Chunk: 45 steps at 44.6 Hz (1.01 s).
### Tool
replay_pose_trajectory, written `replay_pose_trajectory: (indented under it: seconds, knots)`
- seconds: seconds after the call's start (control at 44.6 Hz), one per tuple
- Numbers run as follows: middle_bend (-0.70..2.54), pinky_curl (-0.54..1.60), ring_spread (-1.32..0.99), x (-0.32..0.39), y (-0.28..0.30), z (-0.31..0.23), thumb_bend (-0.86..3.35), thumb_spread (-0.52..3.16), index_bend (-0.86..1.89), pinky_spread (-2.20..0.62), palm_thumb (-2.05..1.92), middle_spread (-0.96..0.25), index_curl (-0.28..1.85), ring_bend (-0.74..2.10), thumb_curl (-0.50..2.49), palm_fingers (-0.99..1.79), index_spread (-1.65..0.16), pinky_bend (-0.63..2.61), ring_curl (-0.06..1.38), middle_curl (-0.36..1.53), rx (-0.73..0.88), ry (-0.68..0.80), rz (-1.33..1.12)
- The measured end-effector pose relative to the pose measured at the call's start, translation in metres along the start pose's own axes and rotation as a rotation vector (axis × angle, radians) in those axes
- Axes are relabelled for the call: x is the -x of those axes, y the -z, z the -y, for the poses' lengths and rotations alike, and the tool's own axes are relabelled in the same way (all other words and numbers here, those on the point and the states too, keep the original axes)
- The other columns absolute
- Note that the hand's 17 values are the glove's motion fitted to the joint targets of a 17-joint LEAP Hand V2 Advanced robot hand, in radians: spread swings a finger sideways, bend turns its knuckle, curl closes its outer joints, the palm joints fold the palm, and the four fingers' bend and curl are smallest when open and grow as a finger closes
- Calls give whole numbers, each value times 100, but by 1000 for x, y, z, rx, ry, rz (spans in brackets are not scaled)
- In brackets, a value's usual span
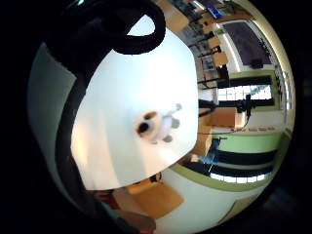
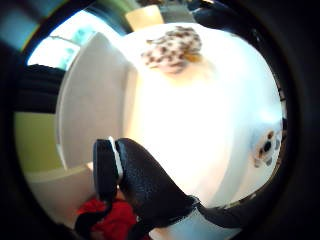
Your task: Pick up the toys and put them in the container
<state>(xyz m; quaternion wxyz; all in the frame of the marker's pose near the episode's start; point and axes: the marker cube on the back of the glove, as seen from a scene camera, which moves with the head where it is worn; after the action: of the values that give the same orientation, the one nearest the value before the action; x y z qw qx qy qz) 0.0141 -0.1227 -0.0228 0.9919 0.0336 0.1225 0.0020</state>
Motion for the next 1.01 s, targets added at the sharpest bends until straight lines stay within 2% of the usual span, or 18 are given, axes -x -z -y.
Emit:
replay_pose_trajectory:
  seconds: [0.224, 0.359, 0.627, 1.008]
  knots:
    - [22, 32, -16, -104, -48, -18, -15, 92, 16, 6, -22, -16, 44, 39, 13, -5, -40, 80, 21, 37, 130, -178, -113]
    - [18, 34, -13, -137, -73, -27, -14, 91, 14, 7, -21, -14, 41, 33, 11, -6, -40, 88, 20, 36, 139, -208, -170]
    - [17, 37, -8, -169, -101, -45, -11, 88, 16, 11, -16, -13, 36, 29, 11, -4, -40, 100, 21, 35, 182, -200, -186]
    - [13, 40, -1, -185, -133, -39, -7, 93, 17, 11, -8, -10, 35, 21, 15, -1, -42, 116, 21, 30, 78, -235, -23]
